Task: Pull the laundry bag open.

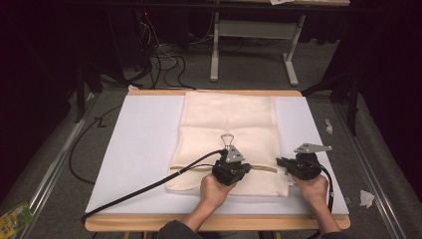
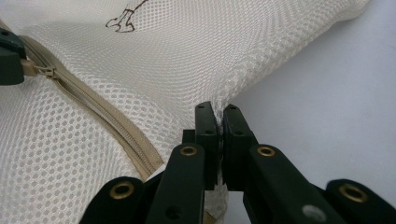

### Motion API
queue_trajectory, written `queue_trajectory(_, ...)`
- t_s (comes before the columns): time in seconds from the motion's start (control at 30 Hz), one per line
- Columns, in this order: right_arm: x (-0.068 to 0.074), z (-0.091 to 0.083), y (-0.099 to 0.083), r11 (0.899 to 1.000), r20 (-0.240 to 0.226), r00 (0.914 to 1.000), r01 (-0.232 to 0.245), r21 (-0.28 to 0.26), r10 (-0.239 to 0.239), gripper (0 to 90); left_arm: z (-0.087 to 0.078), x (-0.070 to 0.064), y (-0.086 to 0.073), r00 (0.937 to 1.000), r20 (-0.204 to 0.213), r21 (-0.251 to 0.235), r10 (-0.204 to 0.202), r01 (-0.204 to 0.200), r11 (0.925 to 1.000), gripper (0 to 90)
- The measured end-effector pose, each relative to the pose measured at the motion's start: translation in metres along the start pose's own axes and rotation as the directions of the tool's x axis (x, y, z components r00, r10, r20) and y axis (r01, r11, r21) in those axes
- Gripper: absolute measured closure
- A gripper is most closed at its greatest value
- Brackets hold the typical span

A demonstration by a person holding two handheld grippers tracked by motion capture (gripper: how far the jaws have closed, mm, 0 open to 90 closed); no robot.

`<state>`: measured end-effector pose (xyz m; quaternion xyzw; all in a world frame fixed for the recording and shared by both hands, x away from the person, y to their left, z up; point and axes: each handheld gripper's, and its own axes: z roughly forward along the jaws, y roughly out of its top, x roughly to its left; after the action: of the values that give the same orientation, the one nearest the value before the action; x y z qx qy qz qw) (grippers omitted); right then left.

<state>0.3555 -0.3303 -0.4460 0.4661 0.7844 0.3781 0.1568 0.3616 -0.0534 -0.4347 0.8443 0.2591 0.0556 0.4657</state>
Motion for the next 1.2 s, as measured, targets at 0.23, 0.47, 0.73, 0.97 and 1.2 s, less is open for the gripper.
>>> queue_trajectory(0.23,0.0,0.002,-0.001,1.0,0.004,1.0,0.003,0.005,-0.003,88.1,-0.004,0.002,-0.003,1.0,-0.002,-0.007,-0.009,0.009,0.9999,87.5)
queue_trajectory(0.47,0.0,0.003,-0.002,1.0,0.006,1.0,0.0,0.005,0.0,88.1,-0.009,0.006,-0.005,0.9998,-0.005,-0.014,-0.017,0.017,0.9998,87.5)
queue_trajectory(0.73,-0.001,0.003,-0.002,1.0,0.007,1.0,0.004,0.008,-0.004,88.1,-0.015,0.008,-0.007,0.9999,-0.01,-0.013,-0.007,0.007,0.9999,87.4)
queue_trajectory(0.97,-0.002,0.003,-0.002,1.0,0.014,0.9999,-0.001,0.011,0.001,88.1,-0.021,0.014,-0.01,0.9995,-0.008,-0.025,-0.031,0.031,0.9992,87.4)
queue_trajectory(1.2,-0.002,0.003,-0.002,1.0,0.014,0.9999,-0.006,0.011,0.006,88.1,-0.027,0.016,-0.012,0.9992,-0.01,-0.036,-0.038,0.038,0.9986,87.4)
